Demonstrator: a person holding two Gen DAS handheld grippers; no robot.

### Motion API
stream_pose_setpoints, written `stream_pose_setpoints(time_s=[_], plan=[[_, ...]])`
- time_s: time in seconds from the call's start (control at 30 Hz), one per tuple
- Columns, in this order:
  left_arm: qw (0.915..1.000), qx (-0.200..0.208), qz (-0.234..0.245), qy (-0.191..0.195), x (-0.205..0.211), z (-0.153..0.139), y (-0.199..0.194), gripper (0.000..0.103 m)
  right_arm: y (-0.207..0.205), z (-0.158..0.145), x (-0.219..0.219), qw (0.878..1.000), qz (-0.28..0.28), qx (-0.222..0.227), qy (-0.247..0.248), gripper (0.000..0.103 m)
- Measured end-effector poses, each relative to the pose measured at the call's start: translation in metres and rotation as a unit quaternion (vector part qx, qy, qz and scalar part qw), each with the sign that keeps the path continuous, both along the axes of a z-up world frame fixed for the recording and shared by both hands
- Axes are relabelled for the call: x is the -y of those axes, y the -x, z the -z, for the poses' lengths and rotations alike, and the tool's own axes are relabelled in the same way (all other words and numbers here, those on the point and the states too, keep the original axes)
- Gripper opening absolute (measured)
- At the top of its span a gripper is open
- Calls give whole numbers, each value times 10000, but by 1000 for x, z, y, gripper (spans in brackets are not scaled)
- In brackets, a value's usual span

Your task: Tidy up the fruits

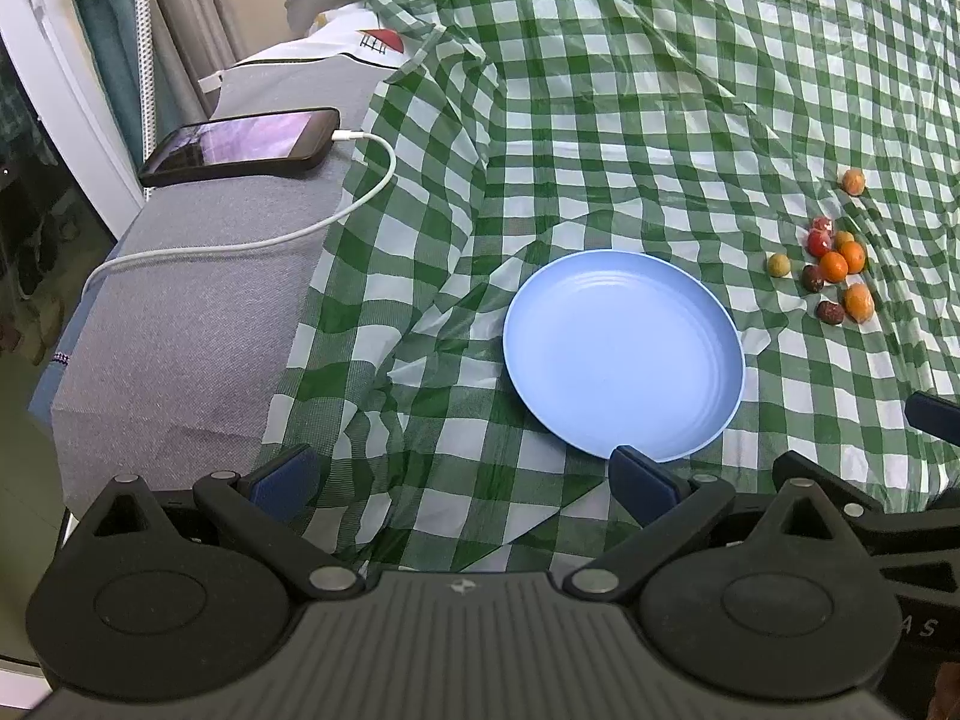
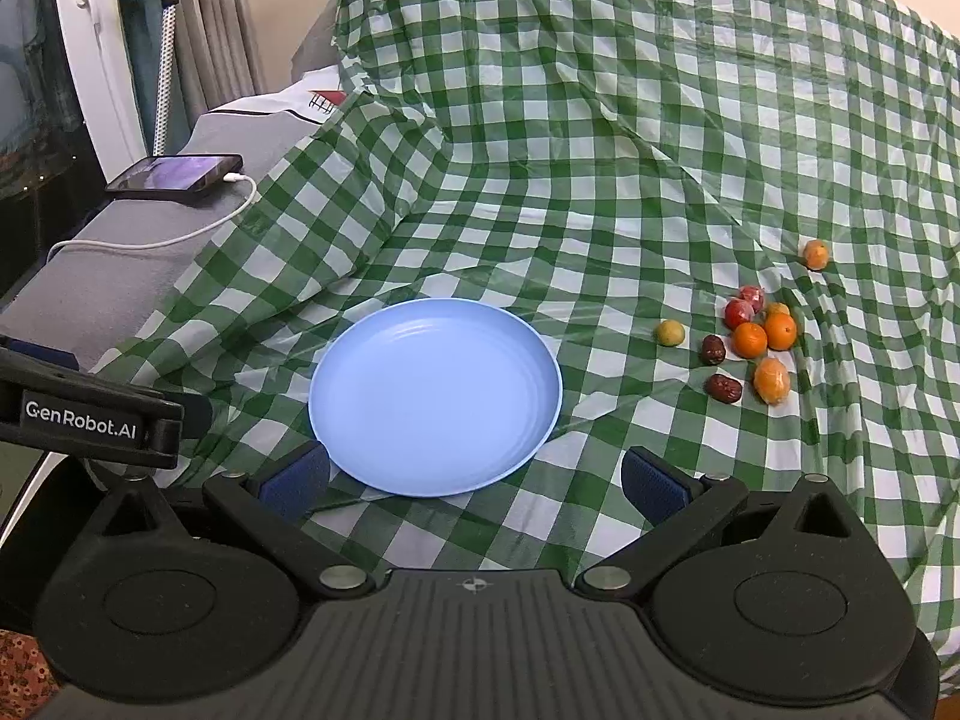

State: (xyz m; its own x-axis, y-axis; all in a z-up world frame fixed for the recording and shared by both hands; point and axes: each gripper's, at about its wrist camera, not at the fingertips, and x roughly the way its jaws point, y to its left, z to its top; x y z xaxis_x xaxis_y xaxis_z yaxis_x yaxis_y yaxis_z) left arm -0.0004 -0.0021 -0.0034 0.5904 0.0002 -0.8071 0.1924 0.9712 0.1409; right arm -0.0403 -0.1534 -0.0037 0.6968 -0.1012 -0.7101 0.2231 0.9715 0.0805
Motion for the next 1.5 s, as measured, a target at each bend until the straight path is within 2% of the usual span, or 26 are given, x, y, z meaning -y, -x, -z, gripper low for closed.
stream_pose_setpoints(time_s=[0.23, 0.53, 0.7, 0.8, 0.93, 1.1, 1.2, 1.23, 1.27, 1.33, 1.4, 1.47, 1.5], plan=[[9998, 187, 40, 31, 1, 2, 0, 103, -1, 3, 2, 9999, 4, -1, -130, 103], [9998, 88, 127, -106, 10, 8, -6, 103, -1, 12, 16, 9993, 136, 103, -347, 103], [9996, 65, 172, -212, 17, 12, -14, 103, -2, 23, 34, 9978, 428, 116, -489, 103], [9992, 64, 255, -299, 28, 14, -21, 103, -1, 33, 51, 9962, 732, 116, -453, 103], [9984, 119, 506, -219, 51, 15, -33, 103, 0, 51, 82, 9921, 1229, 97, -226, 103], [9959, 108, 876, -203, 97, 20, -60, 103, -1, 75, 138, 9825, 1846, 182, 175, 102], [9939, 103, 1070, -241, 130, 27, -81, 103, -9, 90, 172, 9807, 1906, 299, 310, 102], [9929, 95, 1147, -308, 142, 31, -89, 103, -15, 95, 182, 9808, 1891, 320, 351, 99], [9917, 52, 1235, -367, 153, 37, -97, 103, -20, 100, 192, 9806, 1890, 356, 382, 89], [9885, -21, 1460, -397, 176, 49, -112, 103, -32, 112, 212, 9793, 1959, 355, 353, 79], [9855, -101, 1638, -426, 199, 62, -127, 103, -44, 123, 231, 9779, 2051, 343, 228, 73], [9825, -168, 1807, -419, 223, 79, -143, 103, -57, 137, 246, 9784, 2042, 256, 188, 57], [9811, -193, 1885, -403, 233, 88, -149, 103, -64, 143, 251, 9796, 1993, 197, 162, 53]])
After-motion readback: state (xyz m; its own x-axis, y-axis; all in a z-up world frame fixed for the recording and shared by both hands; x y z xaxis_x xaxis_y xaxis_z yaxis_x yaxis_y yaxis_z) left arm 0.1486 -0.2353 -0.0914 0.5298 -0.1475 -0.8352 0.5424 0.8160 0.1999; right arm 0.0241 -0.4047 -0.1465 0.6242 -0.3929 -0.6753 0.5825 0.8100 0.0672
